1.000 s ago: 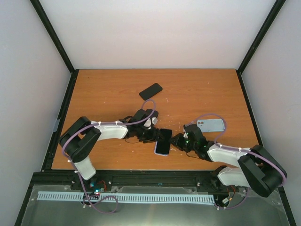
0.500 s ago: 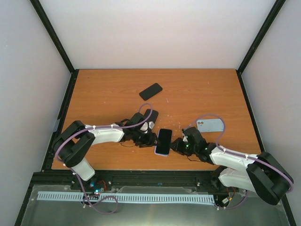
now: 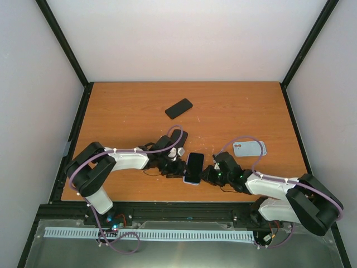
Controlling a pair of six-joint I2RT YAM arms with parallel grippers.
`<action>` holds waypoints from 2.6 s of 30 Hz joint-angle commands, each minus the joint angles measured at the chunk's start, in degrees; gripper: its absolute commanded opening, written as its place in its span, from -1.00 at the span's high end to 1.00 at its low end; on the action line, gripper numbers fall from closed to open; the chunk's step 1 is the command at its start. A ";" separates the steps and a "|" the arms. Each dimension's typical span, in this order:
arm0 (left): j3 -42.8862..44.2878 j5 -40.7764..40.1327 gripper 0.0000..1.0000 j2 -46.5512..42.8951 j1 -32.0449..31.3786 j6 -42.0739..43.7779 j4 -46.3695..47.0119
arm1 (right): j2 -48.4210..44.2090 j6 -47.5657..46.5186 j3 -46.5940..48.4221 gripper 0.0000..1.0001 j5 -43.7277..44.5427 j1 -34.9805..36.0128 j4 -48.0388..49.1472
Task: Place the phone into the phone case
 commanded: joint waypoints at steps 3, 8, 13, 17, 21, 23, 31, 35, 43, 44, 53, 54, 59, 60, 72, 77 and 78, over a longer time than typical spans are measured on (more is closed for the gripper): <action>1.30 1.84 -0.07 1.47 -0.78 1.45 2.09 | 1.52 0.38 0.41 0.78 0.15 1.12 3.64; 2.61 2.78 -0.03 2.50 -1.35 1.68 2.75 | 3.75 0.97 1.11 0.83 -0.86 1.79 6.09; 4.72 3.85 -0.01 4.09 -2.29 2.41 3.27 | 4.32 0.61 1.75 0.87 0.16 2.27 6.44; 4.61 2.85 0.00 3.15 -2.45 1.81 3.18 | 4.18 -0.57 1.72 0.86 1.83 2.27 4.44; 4.13 -1.59 0.00 -0.46 -2.32 1.50 0.69 | -0.35 -3.65 2.25 0.72 7.08 2.27 -4.13; 3.62 -3.40 -0.01 -2.39 -1.66 1.19 -0.38 | -4.25 -4.55 1.92 0.61 10.65 2.27 -8.54; -0.37 -2.52 -0.09 -5.64 5.41 1.08 2.66 | -9.91 -5.22 2.14 0.01 13.79 1.50 -10.15; 0.34 -0.92 -0.09 -2.39 6.47 1.17 4.38 | -5.63 -3.82 2.03 -0.18 9.55 -0.52 -4.05; -0.35 0.71 -0.05 0.47 7.11 0.03 8.01 | 3.70 -3.13 3.70 -0.35 5.70 -0.80 5.36; -0.46 0.75 -0.03 0.65 7.11 0.32 8.24 | 4.43 -2.92 3.70 -0.39 5.21 -0.77 6.54; -1.76 2.26 0.04 4.32 7.11 1.23 10.29 | 7.96 0.17 2.87 -0.50 0.45 -0.80 18.75; -1.72 2.81 0.04 5.03 7.13 1.28 10.67 | 8.14 0.38 3.06 -0.50 0.16 -0.80 19.04; -2.35 5.05 0.18 5.47 6.89 -0.26 13.72 | 8.51 1.51 3.62 -0.52 -1.14 -0.80 20.36; -2.54 5.21 0.21 5.29 6.63 -0.54 14.13 | 8.78 1.88 3.86 -0.53 -1.44 -0.80 20.52; -2.33 4.25 0.12 3.68 4.74 -0.62 12.86 | 10.39 8.60 2.03 -0.56 -6.76 -0.80 33.83; -2.71 1.77 0.04 1.32 4.74 0.77 9.80 | 10.39 8.81 1.37 -0.55 -8.08 -0.80 37.34; -2.83 1.23 0.02 0.86 4.74 0.91 9.31 | 10.75 9.05 1.55 -0.54 -8.57 -0.80 37.91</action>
